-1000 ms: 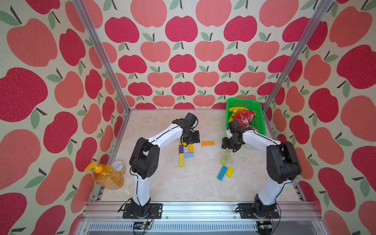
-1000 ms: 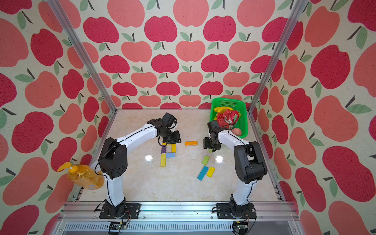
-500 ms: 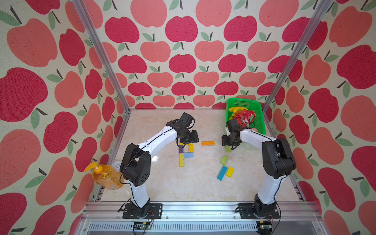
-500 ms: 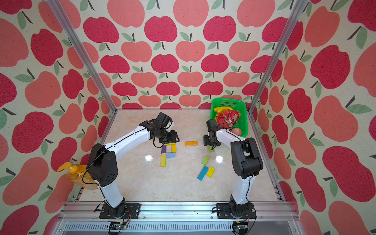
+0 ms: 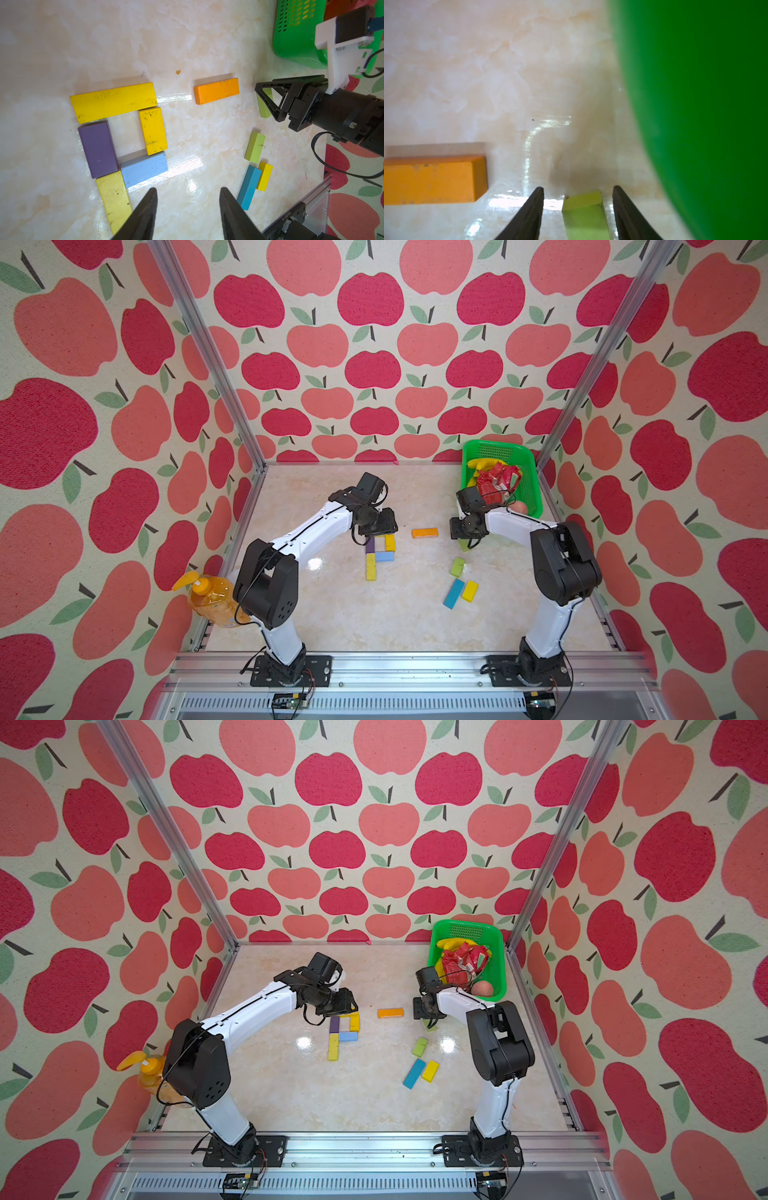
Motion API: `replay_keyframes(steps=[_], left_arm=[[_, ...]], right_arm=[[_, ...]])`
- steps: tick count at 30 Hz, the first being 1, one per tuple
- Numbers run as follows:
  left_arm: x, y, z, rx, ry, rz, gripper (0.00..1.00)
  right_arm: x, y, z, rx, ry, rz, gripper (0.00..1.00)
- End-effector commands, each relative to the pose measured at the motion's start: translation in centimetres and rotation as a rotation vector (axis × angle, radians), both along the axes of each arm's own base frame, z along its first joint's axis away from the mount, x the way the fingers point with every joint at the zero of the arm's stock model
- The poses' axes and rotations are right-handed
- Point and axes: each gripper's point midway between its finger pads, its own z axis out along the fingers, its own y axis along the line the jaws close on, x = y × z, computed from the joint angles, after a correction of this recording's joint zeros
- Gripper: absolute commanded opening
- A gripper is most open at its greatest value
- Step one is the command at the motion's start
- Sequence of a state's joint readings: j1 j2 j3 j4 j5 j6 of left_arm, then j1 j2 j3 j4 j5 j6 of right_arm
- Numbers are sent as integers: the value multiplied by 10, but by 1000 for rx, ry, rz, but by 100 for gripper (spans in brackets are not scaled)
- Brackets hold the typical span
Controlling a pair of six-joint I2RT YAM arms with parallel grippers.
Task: Assemble the letter p with building blocks
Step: Pick up the building block from the center of the board.
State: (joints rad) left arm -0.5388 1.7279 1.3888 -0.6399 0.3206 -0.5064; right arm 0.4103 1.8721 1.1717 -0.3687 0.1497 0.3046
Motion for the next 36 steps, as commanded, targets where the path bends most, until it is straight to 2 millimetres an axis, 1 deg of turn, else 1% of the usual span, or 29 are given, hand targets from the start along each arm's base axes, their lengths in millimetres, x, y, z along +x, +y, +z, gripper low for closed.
replay_keyframes(steps=[1,5,8,11,15,17,19,20,23,26,27,30,36], left_arm=[[1,8,7,-5,-32,27,51],[0,10,7,-12,-38,34,51],[-1,11,5,-10,-37,36,51],[-1,13,2,-6,-33,40,51],[-1,13,-3,-6,-23,41,51],[-1,13,-5,-4,-21,41,51],[-1,14,-4,-4,-22,41,51],[0,14,-4,-2,-24,42,51],[0,15,-4,-2,-26,44,51],[0,15,-5,-1,-23,40,51],[0,15,-6,0,-21,40,51],[-1,15,-6,1,-19,39,51],[-1,16,-6,1,-22,43,51]], right_arm=[[-64,-15,-45,-67,235,2,55],[-61,-14,-40,-38,161,-15,55],[-56,-11,-33,-12,107,-10,55],[-55,-13,-30,-14,76,-12,56],[-60,-15,-37,-30,112,-4,56],[-64,-14,-41,-25,129,-3,54],[-66,-13,-40,-22,133,-1,50],[-67,-12,-39,-14,134,-2,46],[-70,-11,-36,-9,140,3,32],[-69,-11,-33,-9,135,4,21],[-69,-11,-31,-11,130,6,18],[-64,-8,-17,-8,98,7,17],[-56,6,26,14,8,25,17]])
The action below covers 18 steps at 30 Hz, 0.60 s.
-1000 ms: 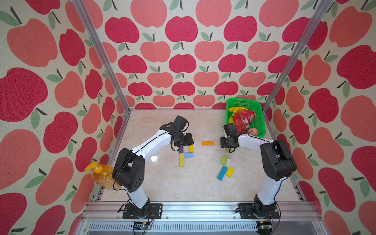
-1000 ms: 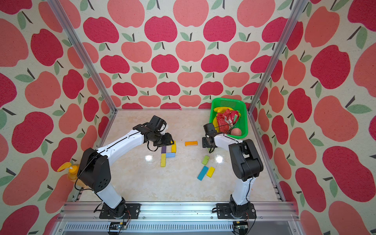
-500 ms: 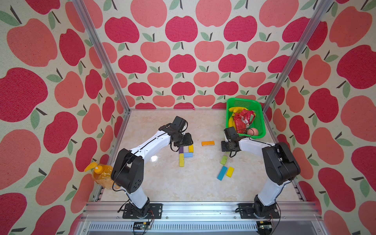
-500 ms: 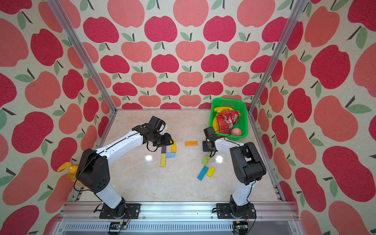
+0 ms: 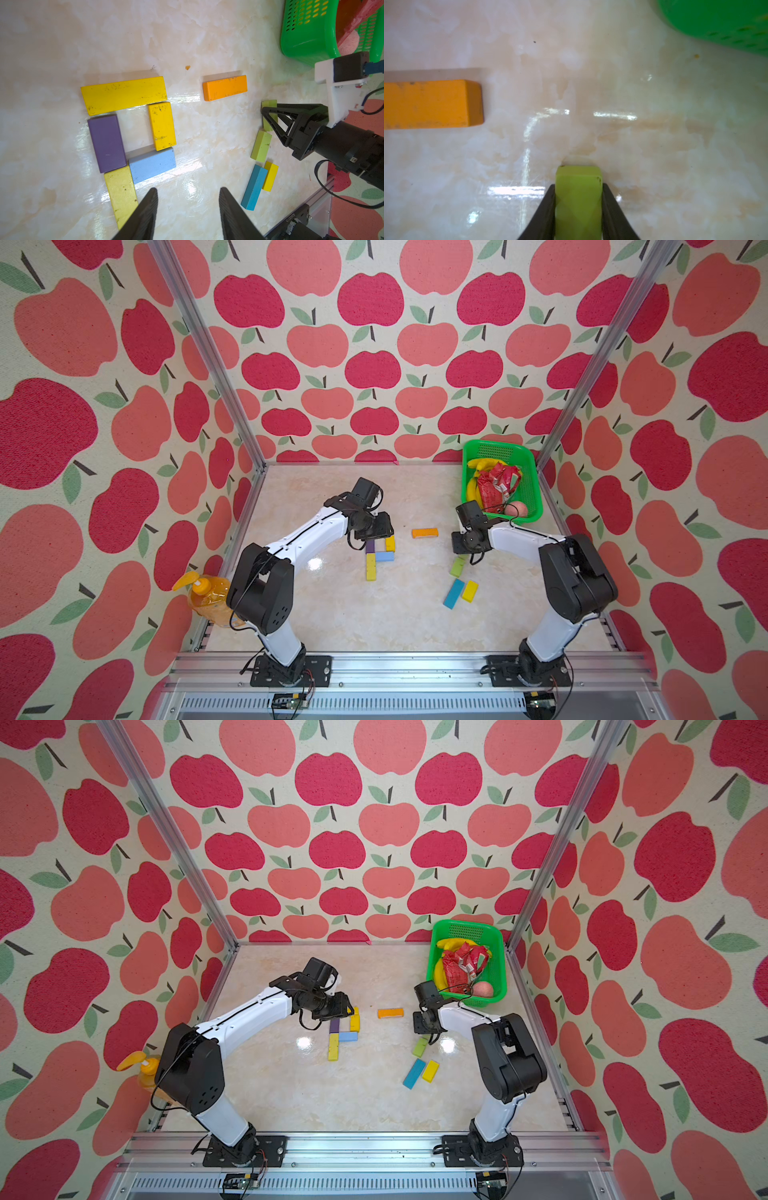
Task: Assemble the letter p with building blocks
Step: Pick up the building block from the center of the board, then assemble the building block at the center of the board.
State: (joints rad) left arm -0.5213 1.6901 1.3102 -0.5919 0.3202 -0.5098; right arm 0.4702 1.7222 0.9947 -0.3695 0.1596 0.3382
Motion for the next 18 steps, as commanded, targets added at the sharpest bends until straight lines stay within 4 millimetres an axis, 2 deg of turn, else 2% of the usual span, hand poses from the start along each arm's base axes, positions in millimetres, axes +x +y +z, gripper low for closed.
replay_keyframes(steps=[1,6,18], left_arm=[[2,5,1,5,-16,21,51],[0,1,0,2,-10,12,51],[-3,-10,4,-63,3,-2,51]], right_arm=[[-3,9,29,31,-20,0,17],[-3,20,38,68,-33,-11,17],[-2,57,17,107,28,23,19]])
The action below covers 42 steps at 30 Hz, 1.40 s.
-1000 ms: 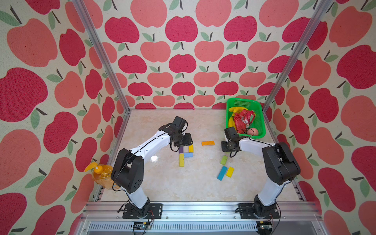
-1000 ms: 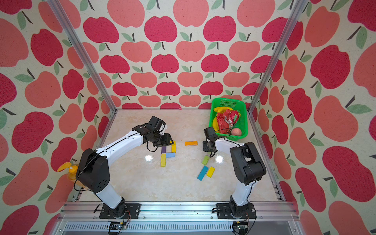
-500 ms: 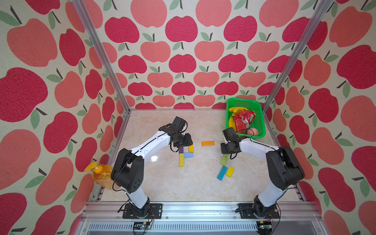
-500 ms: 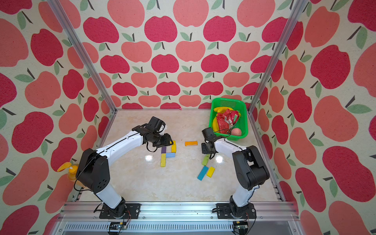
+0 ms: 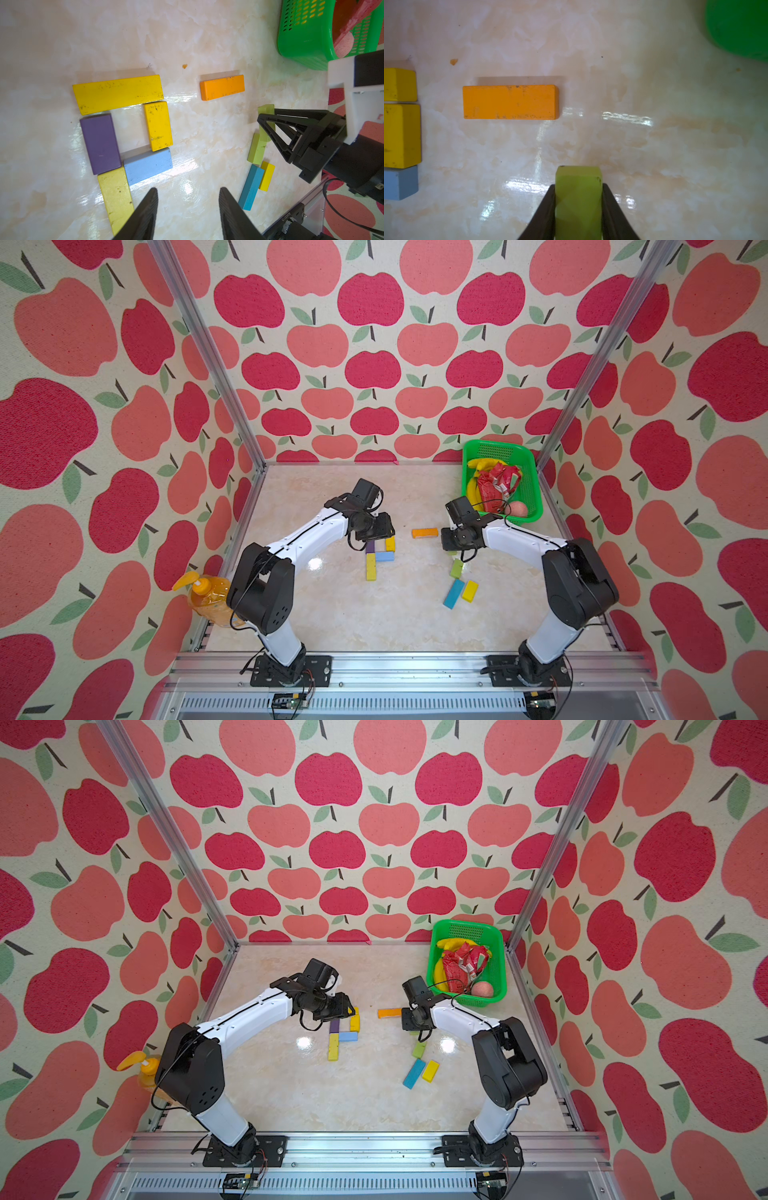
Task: Assemble the letter p with building blocks
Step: Assemble the building block at the center of the board.
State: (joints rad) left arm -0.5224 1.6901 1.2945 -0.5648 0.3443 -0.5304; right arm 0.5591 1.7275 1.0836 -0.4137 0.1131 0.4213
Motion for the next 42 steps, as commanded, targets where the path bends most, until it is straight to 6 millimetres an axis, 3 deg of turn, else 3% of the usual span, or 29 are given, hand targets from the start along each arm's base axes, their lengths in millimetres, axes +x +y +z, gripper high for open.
replay_keyframes(steps=[1,24,33,37,42], left_arm=[[-2,-5,5,-35,-8,-6,51],[1,2,2,-17,-1,10,51],[3,5,-1,-13,9,17,51],[3,4,-5,-10,19,15,51],[5,1,-7,-10,29,12,51]], right_arm=[[1,12,-8,20,38,-2,19],[7,28,-34,24,115,10,26],[5,26,-44,-4,157,-3,29],[3,25,-46,-8,164,4,35],[1,30,-46,15,173,20,51]])
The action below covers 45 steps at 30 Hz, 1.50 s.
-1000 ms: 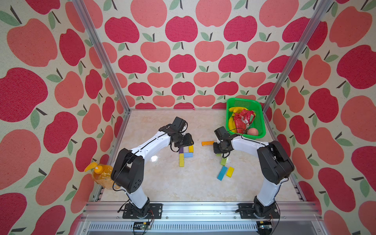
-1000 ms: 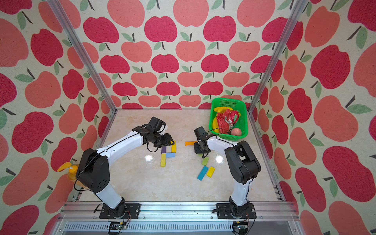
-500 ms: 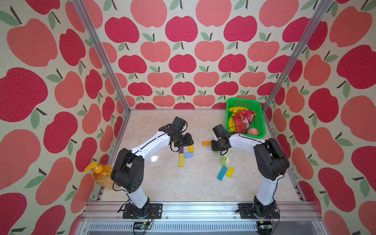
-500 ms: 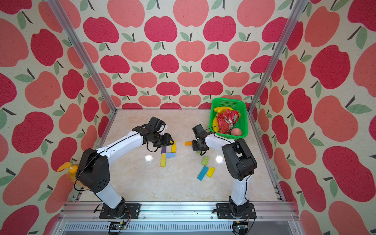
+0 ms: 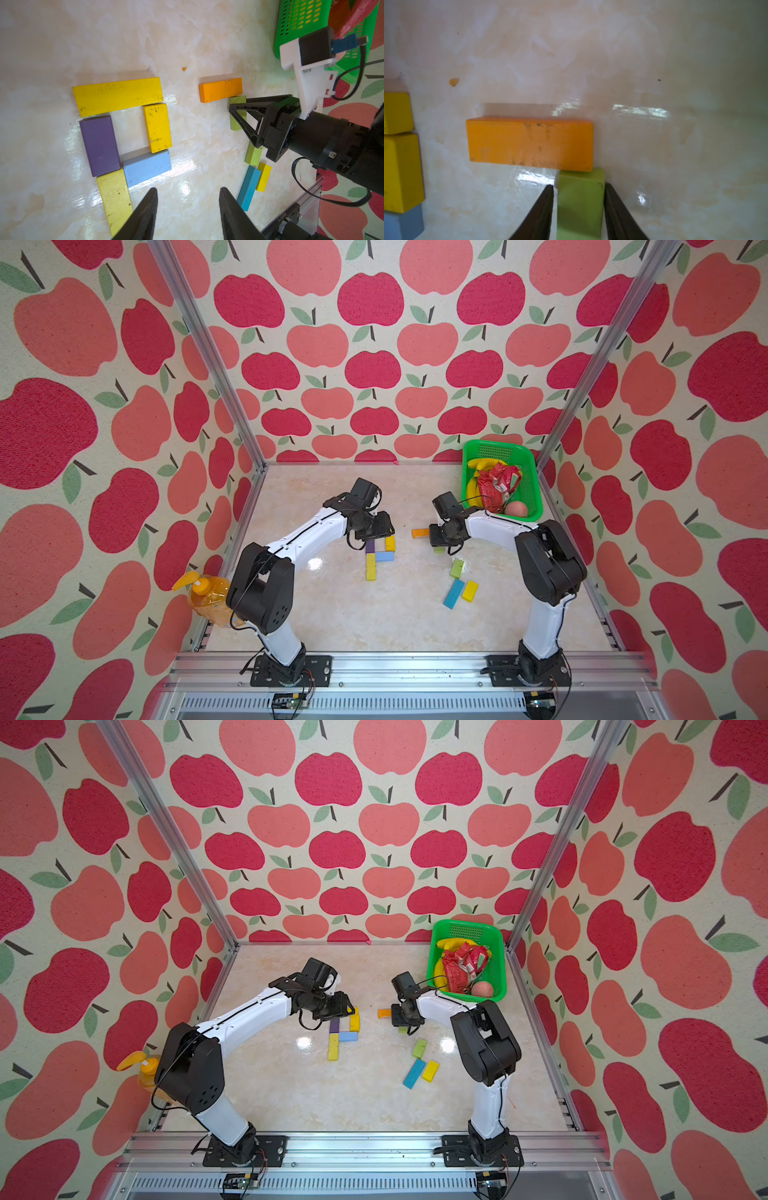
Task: Assemble the letter p with building blocks
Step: Assemble the building block at the center of the board, then adjust the building block at the center of the board.
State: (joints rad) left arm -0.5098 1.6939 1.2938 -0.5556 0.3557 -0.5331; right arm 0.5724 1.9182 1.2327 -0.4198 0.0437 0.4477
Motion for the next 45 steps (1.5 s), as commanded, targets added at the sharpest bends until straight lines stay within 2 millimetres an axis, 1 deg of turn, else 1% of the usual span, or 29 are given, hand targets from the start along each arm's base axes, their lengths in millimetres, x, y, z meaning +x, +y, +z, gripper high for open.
replay_keyframes(steps=[1,3,5,8,11,14,16,17,19,20,22,24,28,32,33,40,45], left_arm=[[2,-2,-7,2,27,1,51],[3,-4,-6,3,29,0,51],[5,-7,-4,0,29,1,51],[6,-14,0,-6,28,-7,51],[2,-31,2,-14,34,-33,51],[-3,-50,-1,-29,56,-56,49],[-7,-63,-9,-41,86,-63,44],[-9,-69,-14,-40,103,-62,41],[-11,-79,-22,-32,128,-60,34],[-13,-85,-27,-27,141,-54,30],[-15,-96,-36,-33,167,-39,17],[-15,-106,-46,-49,203,-12,1],[-13,-119,-62,-79,256,36,0],[-8,-122,-70,-44,264,78,0],[-7,-123,-73,-37,273,91,0],[1,-131,-86,-30,306,112,0],[6,-133,-94,-22,334,135,0]], right_arm=[[-18,-2,-18,-20,92,8,53],[-16,0,-14,-9,85,14,54],[-13,2,-4,-2,67,18,54],[-6,-1,20,-2,14,21,55],[-2,-8,43,10,-26,20,56],[0,-20,53,41,-24,2,55],[2,-30,52,53,-12,-17,53],[2,-37,48,55,0,-30,50],[4,-45,40,69,19,-47,42],[5,-48,36,81,31,-55,35],[7,-51,28,103,47,-66,24],[8,-50,23,123,62,-63,15],[4,-44,14,155,88,-43,6],[-3,-44,5,155,117,-32,2],[-5,-44,2,153,127,-29,0],[-11,-43,-7,171,159,-18,0],[-14,-38,-9,201,176,-10,0]])
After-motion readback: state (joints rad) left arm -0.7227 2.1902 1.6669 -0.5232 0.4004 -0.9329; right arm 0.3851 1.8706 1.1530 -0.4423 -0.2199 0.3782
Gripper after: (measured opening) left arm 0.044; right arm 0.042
